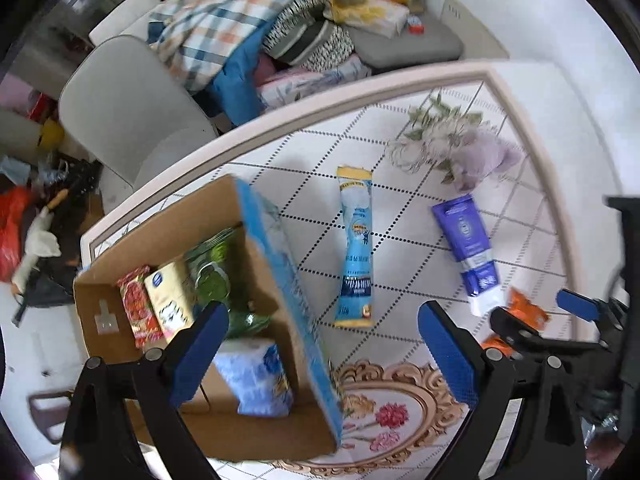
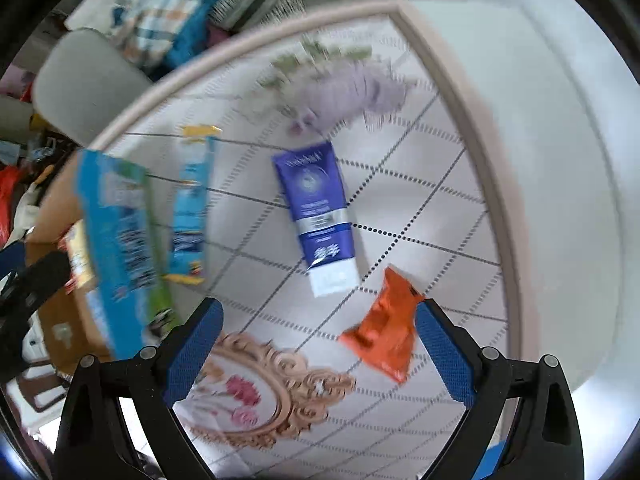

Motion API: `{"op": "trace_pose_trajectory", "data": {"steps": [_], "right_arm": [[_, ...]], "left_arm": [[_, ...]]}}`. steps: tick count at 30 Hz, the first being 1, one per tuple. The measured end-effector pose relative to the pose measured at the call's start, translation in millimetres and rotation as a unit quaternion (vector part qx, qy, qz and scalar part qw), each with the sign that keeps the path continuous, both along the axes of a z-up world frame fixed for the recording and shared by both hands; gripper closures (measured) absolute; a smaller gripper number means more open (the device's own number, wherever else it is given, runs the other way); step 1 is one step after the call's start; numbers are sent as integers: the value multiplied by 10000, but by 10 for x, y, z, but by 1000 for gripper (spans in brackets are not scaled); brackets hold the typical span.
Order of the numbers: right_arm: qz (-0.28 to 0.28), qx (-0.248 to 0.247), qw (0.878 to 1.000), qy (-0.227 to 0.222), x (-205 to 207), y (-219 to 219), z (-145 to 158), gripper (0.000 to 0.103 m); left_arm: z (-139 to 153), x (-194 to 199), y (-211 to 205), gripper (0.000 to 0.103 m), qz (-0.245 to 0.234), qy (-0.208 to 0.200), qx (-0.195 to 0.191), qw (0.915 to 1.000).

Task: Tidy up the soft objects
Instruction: 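Grasp the orange snack bag with left gripper while right grasps blue oralshark tube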

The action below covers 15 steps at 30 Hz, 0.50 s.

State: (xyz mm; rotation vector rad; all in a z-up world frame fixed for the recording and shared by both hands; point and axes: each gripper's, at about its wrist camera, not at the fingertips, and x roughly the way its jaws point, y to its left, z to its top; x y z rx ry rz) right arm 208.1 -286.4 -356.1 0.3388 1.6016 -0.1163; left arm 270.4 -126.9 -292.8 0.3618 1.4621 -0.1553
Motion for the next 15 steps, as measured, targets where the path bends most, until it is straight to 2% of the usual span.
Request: {"op": "trace_pose_trajectory", "data": {"steps": [3, 6, 8, 9, 10, 11, 12, 15], "right_arm": [[-13, 104, 9995, 312, 160, 0, -417, 16], [146, -18, 9982, 587, 297, 23, -753, 20], [282, -141, 9967, 753, 348, 56, -915, 32], [321, -112, 9959, 842, 356, 65, -991, 42], [308, -130, 9960, 826, 361, 67, -998, 49], [352, -189, 9960, 806, 370, 82, -983, 52], [458, -319, 9952, 805, 379, 99, -973, 52], [518, -306, 9954, 747, 323, -17, -925, 52]], "left_arm": [[-322, 112, -106, 6, -17, 157, 377, 9992], [-525, 177, -153, 6, 33, 229, 571, 9981], [-597, 208, -154, 6, 59, 263, 656, 9975], [-618, 213, -168, 6, 56, 253, 709, 9971], [-619, 210, -182, 6, 49, 220, 742, 9970], [-617, 202, -193, 6, 61, 206, 759, 9969], [-607, 189, -203, 6, 72, 197, 746, 9970], [-545, 136, -283, 6, 124, 304, 443, 9985]]}}
